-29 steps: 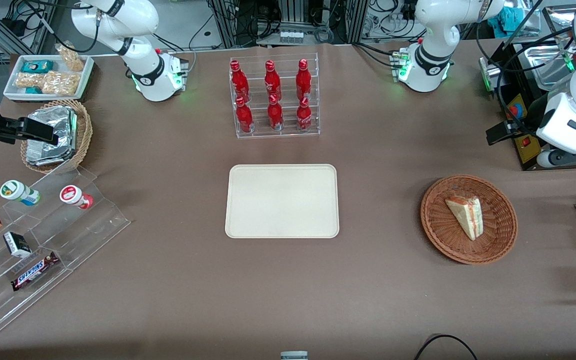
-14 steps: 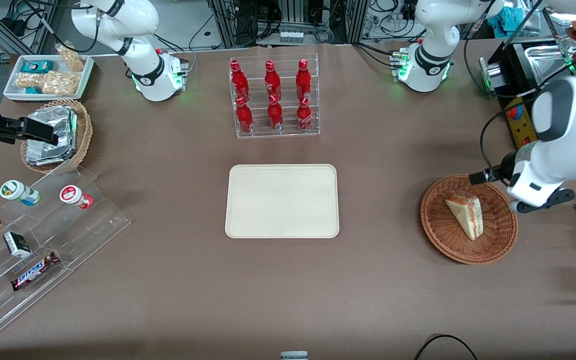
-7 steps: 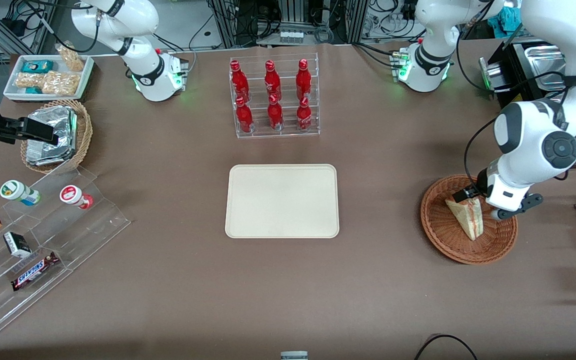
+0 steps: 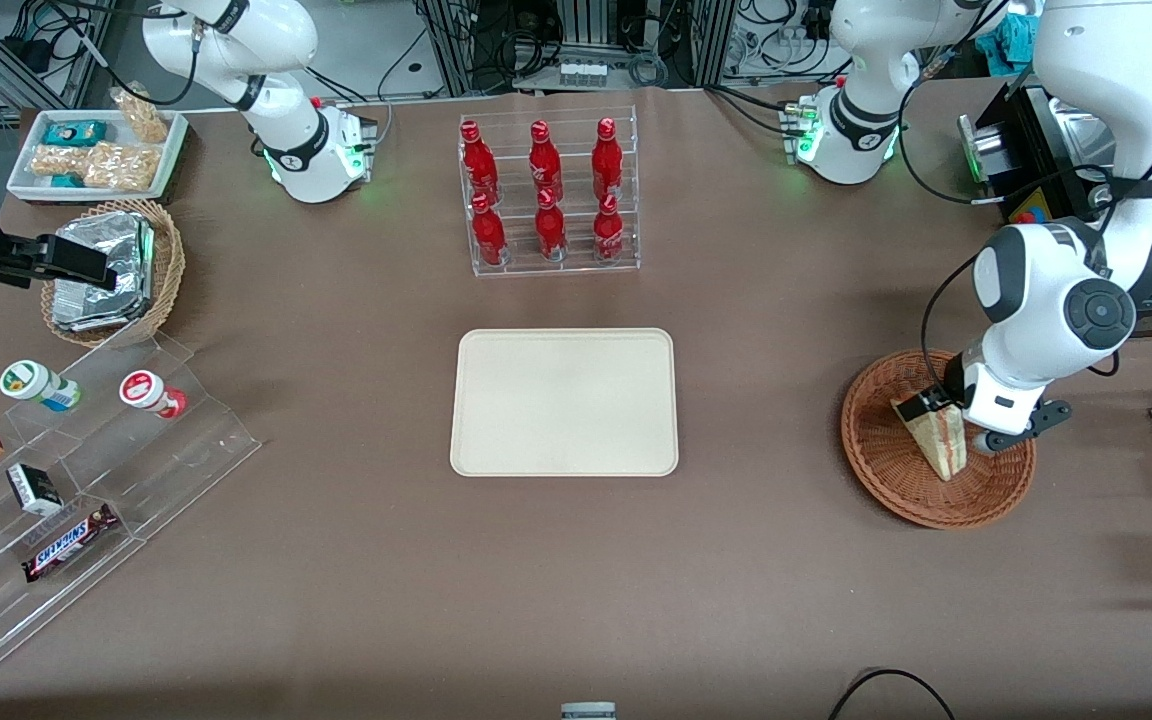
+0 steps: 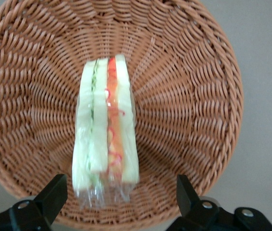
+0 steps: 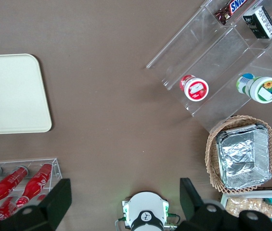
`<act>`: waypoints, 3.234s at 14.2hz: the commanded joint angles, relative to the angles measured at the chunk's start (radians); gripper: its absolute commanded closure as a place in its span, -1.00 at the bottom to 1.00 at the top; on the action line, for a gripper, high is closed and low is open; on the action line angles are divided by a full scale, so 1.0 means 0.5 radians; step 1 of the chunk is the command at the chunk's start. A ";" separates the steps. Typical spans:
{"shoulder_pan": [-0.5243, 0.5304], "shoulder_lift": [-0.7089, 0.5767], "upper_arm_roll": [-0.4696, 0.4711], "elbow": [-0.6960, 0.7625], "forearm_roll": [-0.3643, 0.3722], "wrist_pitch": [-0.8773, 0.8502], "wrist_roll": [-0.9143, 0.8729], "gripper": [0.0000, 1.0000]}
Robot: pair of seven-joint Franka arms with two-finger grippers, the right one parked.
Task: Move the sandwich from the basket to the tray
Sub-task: 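Close the left gripper on the upright wrapped sandwich, then lift the sandwich and carry it over the cream tray, then lower the sandwich onto the tray and open the left gripper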
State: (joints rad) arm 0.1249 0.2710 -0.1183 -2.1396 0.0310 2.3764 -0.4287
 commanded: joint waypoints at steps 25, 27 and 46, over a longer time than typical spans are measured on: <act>-0.561 -0.122 -0.003 0.306 -0.007 -0.638 -0.219 0.70; -0.822 -0.030 -0.012 0.419 -0.028 -0.639 -0.341 0.68; -1.689 0.924 -0.092 1.426 -0.105 -0.510 -0.867 -0.99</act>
State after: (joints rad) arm -0.7122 0.7040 -0.1720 -1.4781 -0.0251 2.1366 -0.8522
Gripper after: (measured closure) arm 0.366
